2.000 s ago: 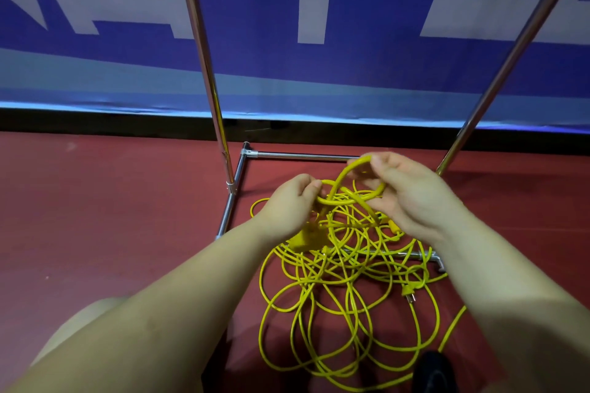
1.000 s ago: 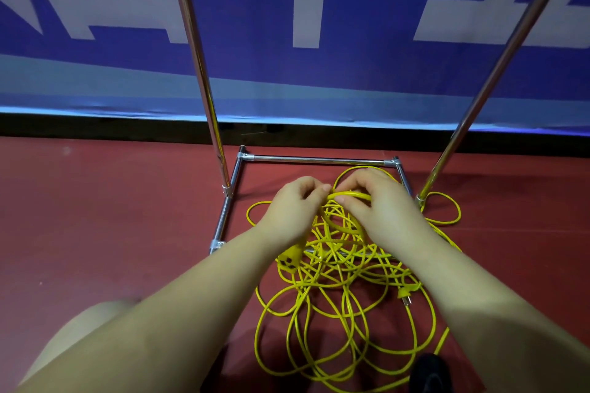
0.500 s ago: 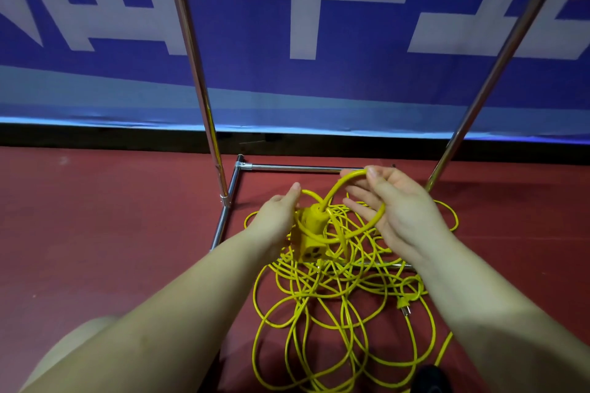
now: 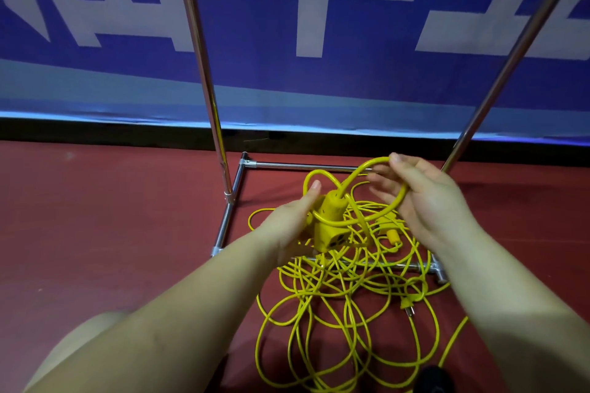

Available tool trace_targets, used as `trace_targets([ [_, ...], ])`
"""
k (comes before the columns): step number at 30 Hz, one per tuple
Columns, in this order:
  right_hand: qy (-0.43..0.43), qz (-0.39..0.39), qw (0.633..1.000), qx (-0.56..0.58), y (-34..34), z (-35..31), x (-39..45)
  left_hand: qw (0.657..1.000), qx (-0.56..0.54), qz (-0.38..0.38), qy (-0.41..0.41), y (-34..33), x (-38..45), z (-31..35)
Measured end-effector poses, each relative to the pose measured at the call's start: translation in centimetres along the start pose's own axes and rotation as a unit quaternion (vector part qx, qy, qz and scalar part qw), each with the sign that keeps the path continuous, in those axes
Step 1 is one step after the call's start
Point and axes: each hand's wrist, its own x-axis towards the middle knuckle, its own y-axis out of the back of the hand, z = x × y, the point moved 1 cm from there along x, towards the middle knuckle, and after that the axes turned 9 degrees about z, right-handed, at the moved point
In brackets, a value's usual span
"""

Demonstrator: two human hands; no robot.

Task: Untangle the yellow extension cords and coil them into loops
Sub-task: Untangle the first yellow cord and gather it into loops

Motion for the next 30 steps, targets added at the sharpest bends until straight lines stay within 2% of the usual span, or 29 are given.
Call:
trace_targets([
  [3,0.072,0.035,0.988,-0.133,0.6,0.0,0.5,0.998,0.005,0.054,-0.016,0.6,0.2,0.2],
  [6,0.119,-0.016,0.952,-0.281,1.1,0.2,0.3,0.993,0.046,0.095,-0.048,1.1,0.8,-0.1],
  [7,0.140,-0.035,0.923,-0.356,1.2,0.5,0.2,0.990,0.069,0.104,-0.058,1.1,0.9,-0.1],
  [10,0.192,-0.041,0.805,-0.560,1.5,1.2,-0.2,0.984,0.113,0.112,-0.078,1.1,0.9,-0.2],
  [15,0.227,-0.039,0.719,-0.656,1.0,1.5,-0.8,0.974,0.162,0.120,-0.104,1.0,1.1,-0.1],
  [17,0.221,-0.047,0.715,-0.662,0.7,1.9,-1.0,0.970,0.181,0.119,-0.111,0.9,1.1,-0.1],
  [20,0.206,-0.063,0.746,-0.630,0.5,2.6,-0.9,0.971,0.191,0.102,-0.101,0.8,1.0,-0.2],
  [25,0.227,-0.043,0.772,-0.592,0.4,2.6,-0.9,0.992,0.072,0.089,-0.055,0.9,1.0,0.1],
  [30,0.257,-0.022,0.816,-0.518,0.4,2.9,-0.7,0.986,-0.031,0.156,-0.056,1.3,1.1,0.8],
])
